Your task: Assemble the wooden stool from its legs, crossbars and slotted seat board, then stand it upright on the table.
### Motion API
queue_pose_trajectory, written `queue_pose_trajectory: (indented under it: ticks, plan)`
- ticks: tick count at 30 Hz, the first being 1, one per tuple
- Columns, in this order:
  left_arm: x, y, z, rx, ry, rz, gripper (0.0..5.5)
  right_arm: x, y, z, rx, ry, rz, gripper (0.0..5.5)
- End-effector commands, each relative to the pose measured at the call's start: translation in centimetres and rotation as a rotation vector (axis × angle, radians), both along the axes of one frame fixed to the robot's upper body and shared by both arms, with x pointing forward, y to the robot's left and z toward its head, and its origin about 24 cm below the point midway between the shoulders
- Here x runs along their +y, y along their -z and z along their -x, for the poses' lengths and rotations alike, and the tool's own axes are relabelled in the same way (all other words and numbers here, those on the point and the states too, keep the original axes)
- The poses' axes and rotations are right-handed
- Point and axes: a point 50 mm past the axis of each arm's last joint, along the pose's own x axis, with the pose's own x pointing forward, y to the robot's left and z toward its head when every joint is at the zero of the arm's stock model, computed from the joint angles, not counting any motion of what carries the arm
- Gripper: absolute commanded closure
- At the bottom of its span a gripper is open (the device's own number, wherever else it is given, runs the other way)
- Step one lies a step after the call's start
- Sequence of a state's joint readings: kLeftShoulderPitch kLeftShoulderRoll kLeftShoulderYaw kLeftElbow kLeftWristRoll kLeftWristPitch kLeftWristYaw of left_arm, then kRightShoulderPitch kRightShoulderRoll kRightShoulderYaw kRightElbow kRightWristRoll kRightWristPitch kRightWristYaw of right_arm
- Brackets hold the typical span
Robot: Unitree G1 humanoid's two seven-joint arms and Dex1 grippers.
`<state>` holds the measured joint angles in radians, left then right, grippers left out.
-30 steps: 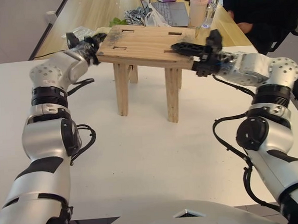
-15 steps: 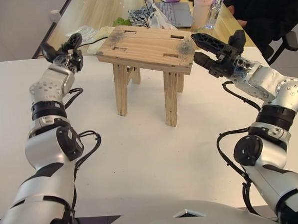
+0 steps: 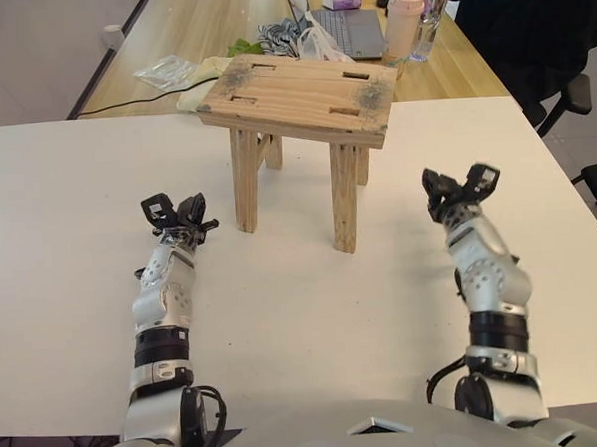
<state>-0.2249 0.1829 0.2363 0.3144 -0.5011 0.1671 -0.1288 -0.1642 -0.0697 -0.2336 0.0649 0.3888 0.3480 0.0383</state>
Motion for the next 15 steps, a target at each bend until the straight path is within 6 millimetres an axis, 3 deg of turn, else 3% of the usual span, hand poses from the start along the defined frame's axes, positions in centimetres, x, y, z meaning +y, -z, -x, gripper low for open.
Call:
queue_pose_trajectory:
  ticks: [1, 5, 9, 15]
  plan:
    - [-2.6, 0.2, 0.7, -0.025, 0.015, -0.032, 5.0, 2.9, -1.0, 0.2, -0.114, -0.078, 0.104, 4.21]
    - [-4.6, 0.0, 0.7, -0.053, 0.045, -0.049, 5.5, 2.5, -2.2, -1.1, -0.181, -0.093, 0.159, 4.84]
    - [-4.3, 0.0, 0.7, -0.058, 0.021, -0.047, 5.5, 1.5, -2.3, -1.6, -0.187, -0.069, 0.181, 5.48]
    - [-4.6, -0.2, 0.1, -0.074, 0.008, -0.04, 5.5, 2.6, -1.9, -1.6, -0.189, -0.099, 0.178, 5.48]
